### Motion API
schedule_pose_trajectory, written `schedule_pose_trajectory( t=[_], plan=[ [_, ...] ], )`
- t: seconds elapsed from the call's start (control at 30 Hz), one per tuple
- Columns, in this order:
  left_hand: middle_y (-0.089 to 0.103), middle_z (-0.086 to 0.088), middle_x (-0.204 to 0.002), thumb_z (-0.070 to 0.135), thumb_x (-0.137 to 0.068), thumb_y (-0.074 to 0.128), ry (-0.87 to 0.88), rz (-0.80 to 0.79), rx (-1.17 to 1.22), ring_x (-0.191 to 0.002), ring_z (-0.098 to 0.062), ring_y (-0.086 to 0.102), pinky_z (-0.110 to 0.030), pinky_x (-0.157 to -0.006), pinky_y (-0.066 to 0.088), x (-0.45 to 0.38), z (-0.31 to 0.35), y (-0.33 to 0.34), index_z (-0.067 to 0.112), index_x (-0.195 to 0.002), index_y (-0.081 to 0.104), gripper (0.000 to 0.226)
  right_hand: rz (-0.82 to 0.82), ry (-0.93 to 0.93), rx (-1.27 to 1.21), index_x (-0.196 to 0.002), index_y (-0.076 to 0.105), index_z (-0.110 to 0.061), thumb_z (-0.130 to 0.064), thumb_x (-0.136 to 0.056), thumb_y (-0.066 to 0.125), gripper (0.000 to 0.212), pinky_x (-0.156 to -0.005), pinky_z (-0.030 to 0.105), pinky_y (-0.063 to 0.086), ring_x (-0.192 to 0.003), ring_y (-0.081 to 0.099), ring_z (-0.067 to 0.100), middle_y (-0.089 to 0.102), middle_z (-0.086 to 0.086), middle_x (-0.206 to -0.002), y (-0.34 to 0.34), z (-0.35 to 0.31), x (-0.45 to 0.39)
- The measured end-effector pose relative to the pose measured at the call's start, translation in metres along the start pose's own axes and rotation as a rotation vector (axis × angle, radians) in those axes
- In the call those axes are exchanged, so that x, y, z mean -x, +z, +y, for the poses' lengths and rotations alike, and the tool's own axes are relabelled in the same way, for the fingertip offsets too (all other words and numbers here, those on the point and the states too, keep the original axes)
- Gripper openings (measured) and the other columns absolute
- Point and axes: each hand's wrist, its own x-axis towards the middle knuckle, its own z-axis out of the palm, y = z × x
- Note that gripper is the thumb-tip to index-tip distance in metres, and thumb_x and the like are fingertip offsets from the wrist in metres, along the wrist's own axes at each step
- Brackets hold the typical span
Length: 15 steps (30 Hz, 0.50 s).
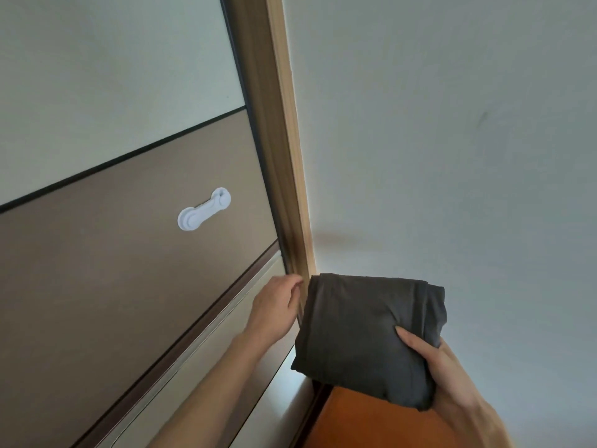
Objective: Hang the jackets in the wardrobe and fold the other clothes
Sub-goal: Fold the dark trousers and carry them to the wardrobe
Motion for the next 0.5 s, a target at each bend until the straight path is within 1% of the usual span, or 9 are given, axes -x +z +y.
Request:
schedule_pose_trajectory(
  t=[0.07, 0.1, 0.13, 0.17, 0.23, 0.3, 0.37, 0.43, 0.5],
  plan=[
    [0.068, 0.003, -0.124, 0.023, -0.100, 0.061, 0.307, -0.014, -0.352, -0.127, -0.018, 0.057, -0.035, -0.121, 0.034, -0.029, -0.010, -0.002, 0.022, -0.123, 0.068, 0.024, 0.016, 0.009, -0.008, -0.128, 0.067, -0.013, -0.017, -0.088, 0.077, 0.042, -0.101, 0.055, 0.054, -0.105, 0.075, 0.035, 0.078, 0.013, -0.115, -0.002, -0.004, -0.007],
    [0.070, 0.001, -0.121, 0.022, -0.093, 0.068, 0.421, -0.025, -0.518, -0.128, -0.021, 0.058, -0.040, -0.126, 0.026, -0.044, -0.014, -0.004, 0.019, -0.119, 0.070, 0.026, 0.028, 0.012, -0.013, -0.129, 0.066, -0.014, -0.017, -0.088, 0.077, 0.042, -0.103, 0.057, 0.053, -0.106, 0.075, 0.036, 0.077, 0.013, -0.116, -0.002, -0.006, -0.010],
    [0.071, -0.002, -0.118, 0.023, -0.088, 0.071, 0.470, -0.038, -0.653, -0.127, -0.024, 0.059, -0.044, -0.129, 0.019, -0.058, -0.016, -0.006, 0.018, -0.116, 0.071, 0.029, 0.032, 0.009, -0.020, -0.129, 0.066, -0.014, -0.017, -0.088, 0.076, 0.042, -0.104, 0.058, 0.052, -0.107, 0.075, 0.036, 0.077, 0.013, -0.116, -0.004, -0.007, -0.013],
    [0.070, -0.004, -0.117, 0.024, -0.088, 0.068, 0.462, -0.081, -0.767, -0.126, -0.027, 0.058, -0.046, -0.130, 0.012, -0.070, -0.015, -0.010, 0.016, -0.116, 0.070, 0.030, 0.033, 0.006, -0.026, -0.129, 0.066, -0.013, -0.016, -0.088, 0.076, 0.043, -0.105, 0.058, 0.051, -0.107, 0.074, 0.036, 0.077, 0.013, -0.117, -0.005, -0.008, -0.015],
    [0.066, -0.007, -0.129, 0.028, -0.099, 0.056, 0.376, -0.218, -1.028, -0.131, -0.028, 0.053, -0.045, -0.129, 0.004, -0.091, -0.013, -0.015, 0.014, -0.128, 0.065, 0.034, 0.031, 0.003, -0.033, -0.130, 0.065, -0.012, -0.015, -0.087, 0.076, 0.045, -0.107, 0.056, 0.050, -0.108, 0.074, 0.036, 0.077, 0.014, -0.118, -0.007, -0.010, -0.019],
    [0.058, -0.010, -0.145, 0.034, -0.105, 0.051, 0.322, -0.350, -1.304, -0.142, -0.030, 0.044, -0.047, -0.129, 0.007, -0.107, -0.008, -0.016, 0.011, -0.143, 0.055, 0.045, 0.025, 0.001, -0.038, -0.130, 0.065, -0.011, -0.014, -0.087, 0.076, 0.045, -0.107, 0.055, 0.050, -0.109, 0.074, 0.035, 0.076, 0.014, -0.118, -0.008, -0.010, -0.023],
    [0.053, -0.011, -0.152, 0.038, -0.105, 0.052, 0.303, -0.453, -1.498, -0.146, -0.032, 0.041, -0.050, -0.127, 0.013, -0.116, 0.000, -0.011, 0.010, -0.150, 0.049, 0.053, 0.013, -0.004, -0.043, -0.131, 0.065, -0.010, -0.014, -0.087, 0.075, 0.045, -0.105, 0.052, 0.051, -0.109, 0.074, 0.035, 0.076, 0.014, -0.119, -0.007, -0.011, -0.026],
    [0.053, -0.011, -0.153, 0.037, -0.107, 0.050, 0.278, -0.549, -1.584, -0.145, -0.033, 0.044, -0.052, -0.125, 0.020, -0.121, 0.007, 0.000, 0.011, -0.151, 0.048, 0.052, 0.006, -0.005, -0.043, -0.130, 0.065, -0.008, -0.013, -0.088, 0.075, 0.044, -0.102, 0.048, 0.053, -0.108, 0.074, 0.034, 0.076, 0.015, -0.118, -0.006, -0.012, -0.028],
    [0.052, -0.009, -0.153, 0.032, -0.109, 0.046, 0.243, -0.589, -1.599, -0.144, -0.031, 0.046, -0.052, -0.122, 0.027, -0.126, 0.012, 0.009, 0.012, -0.152, 0.048, 0.047, 0.012, -0.008, -0.051, -0.127, 0.066, -0.006, -0.012, -0.088, 0.075, 0.041, -0.098, 0.046, 0.054, -0.106, 0.075, 0.034, 0.077, 0.016, -0.116, -0.005, -0.013, -0.027]
  ],
)
